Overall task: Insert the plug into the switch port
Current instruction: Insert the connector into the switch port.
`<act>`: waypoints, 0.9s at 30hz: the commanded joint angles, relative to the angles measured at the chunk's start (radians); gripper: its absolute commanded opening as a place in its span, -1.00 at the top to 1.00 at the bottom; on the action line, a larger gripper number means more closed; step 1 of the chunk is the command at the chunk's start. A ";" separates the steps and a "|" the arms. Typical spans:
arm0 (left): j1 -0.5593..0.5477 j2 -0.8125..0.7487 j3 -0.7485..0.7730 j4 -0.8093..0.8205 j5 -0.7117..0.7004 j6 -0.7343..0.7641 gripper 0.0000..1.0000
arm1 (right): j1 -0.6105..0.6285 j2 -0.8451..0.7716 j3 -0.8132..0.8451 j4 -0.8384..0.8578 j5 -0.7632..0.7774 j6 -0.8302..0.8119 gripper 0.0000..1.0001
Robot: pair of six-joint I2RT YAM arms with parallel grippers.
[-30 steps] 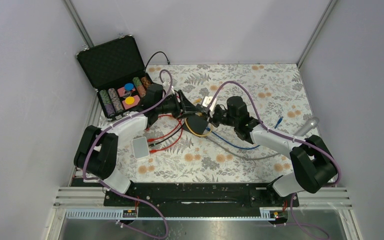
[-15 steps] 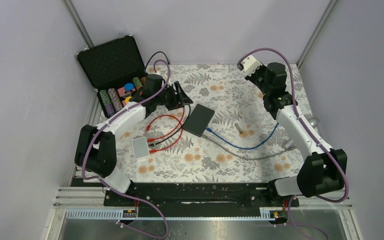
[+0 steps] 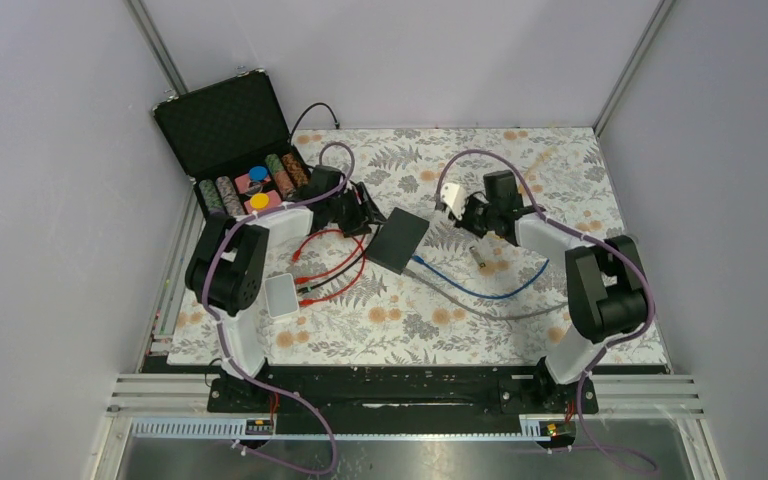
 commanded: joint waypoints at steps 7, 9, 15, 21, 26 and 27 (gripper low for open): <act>0.008 0.094 0.042 0.127 0.052 -0.041 -0.12 | 0.107 0.112 0.066 -0.183 -0.080 -0.033 1.00; 0.008 0.097 0.045 0.131 0.052 -0.037 -0.12 | 0.140 0.136 0.073 -0.189 -0.021 -0.076 1.00; 0.012 0.129 0.057 0.155 0.086 -0.062 -0.11 | 0.160 0.161 0.103 -0.217 0.012 -0.102 1.00; 0.011 0.119 0.018 0.192 0.118 -0.093 -0.08 | 0.194 0.172 0.126 -0.242 0.047 -0.117 1.00; 0.012 0.104 -0.009 0.165 0.114 -0.089 -0.07 | 0.220 0.194 0.163 -0.258 0.096 -0.103 1.00; 0.012 0.100 -0.015 0.165 0.113 -0.092 -0.07 | 0.221 0.196 0.169 -0.259 0.097 -0.098 1.00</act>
